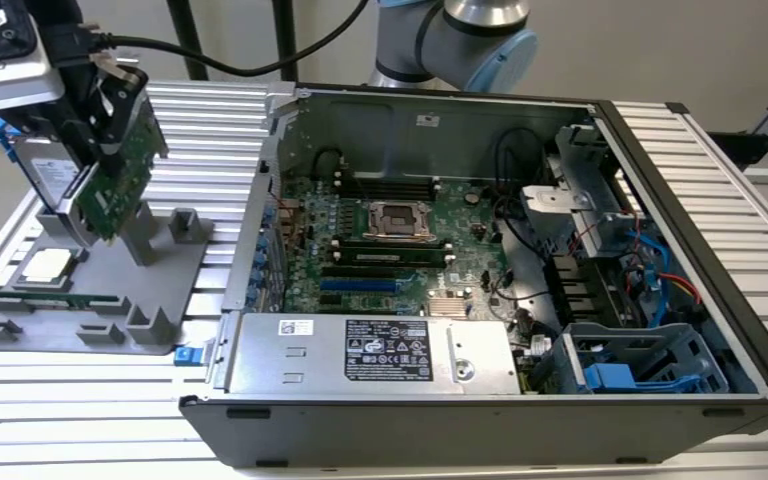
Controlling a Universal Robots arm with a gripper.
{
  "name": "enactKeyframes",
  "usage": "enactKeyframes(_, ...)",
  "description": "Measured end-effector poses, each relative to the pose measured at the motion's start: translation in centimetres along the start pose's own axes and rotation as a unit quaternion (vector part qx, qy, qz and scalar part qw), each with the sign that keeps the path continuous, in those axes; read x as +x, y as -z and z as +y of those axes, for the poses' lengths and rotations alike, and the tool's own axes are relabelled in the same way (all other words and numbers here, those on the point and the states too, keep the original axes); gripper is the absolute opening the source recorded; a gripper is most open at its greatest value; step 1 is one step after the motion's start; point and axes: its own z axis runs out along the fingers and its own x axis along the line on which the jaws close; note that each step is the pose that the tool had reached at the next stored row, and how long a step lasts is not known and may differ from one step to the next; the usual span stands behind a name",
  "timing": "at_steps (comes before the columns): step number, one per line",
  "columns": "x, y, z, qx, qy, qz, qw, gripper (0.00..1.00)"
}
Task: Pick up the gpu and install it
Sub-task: 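Pick up the gpu and move the gpu toward the slot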
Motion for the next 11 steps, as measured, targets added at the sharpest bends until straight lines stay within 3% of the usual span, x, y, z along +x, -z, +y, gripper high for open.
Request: enactKeyframes(11,0.00,0.47,0.02,0.0000,0.000,0.0000,1.0000,0.00)
